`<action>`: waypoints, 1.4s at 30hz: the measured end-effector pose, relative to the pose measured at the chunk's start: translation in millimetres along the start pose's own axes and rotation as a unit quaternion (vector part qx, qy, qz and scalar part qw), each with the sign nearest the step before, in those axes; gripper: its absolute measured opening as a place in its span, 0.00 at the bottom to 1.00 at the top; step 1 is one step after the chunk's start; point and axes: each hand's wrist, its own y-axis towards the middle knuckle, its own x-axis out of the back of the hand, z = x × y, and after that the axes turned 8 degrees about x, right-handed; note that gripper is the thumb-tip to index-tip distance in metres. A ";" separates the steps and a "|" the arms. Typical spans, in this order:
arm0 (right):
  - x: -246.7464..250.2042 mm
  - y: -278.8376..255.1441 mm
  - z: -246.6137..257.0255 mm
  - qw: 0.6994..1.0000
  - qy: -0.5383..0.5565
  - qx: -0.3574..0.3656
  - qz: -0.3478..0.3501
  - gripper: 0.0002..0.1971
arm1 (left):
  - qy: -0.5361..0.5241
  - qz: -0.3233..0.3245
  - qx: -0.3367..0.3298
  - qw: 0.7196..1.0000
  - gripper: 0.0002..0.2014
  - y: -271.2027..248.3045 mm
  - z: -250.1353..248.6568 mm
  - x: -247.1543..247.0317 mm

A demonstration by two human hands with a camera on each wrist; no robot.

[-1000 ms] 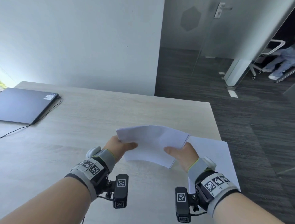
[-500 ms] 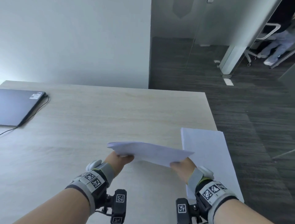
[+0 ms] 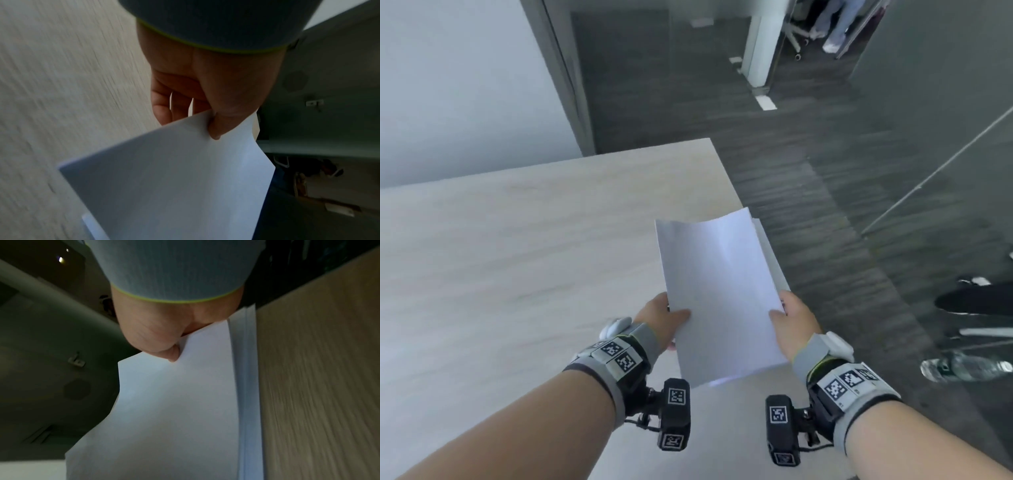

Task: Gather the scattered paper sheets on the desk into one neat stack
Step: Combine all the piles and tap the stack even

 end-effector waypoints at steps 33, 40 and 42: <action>25.2 6.2 -12.1 0.992 0.116 -0.023 -0.044 0.11 | -0.096 -0.030 -0.030 0.995 0.43 32.8 -9.0 -19.4; -40.4 -15.1 31.4 0.984 0.160 0.035 0.066 0.16 | -0.278 -0.026 -0.058 0.959 0.20 15.6 3.7 71.4; -59.7 -16.2 44.6 0.986 0.135 0.064 0.080 0.17 | -0.282 -0.045 -0.088 0.954 0.18 3.8 13.7 94.8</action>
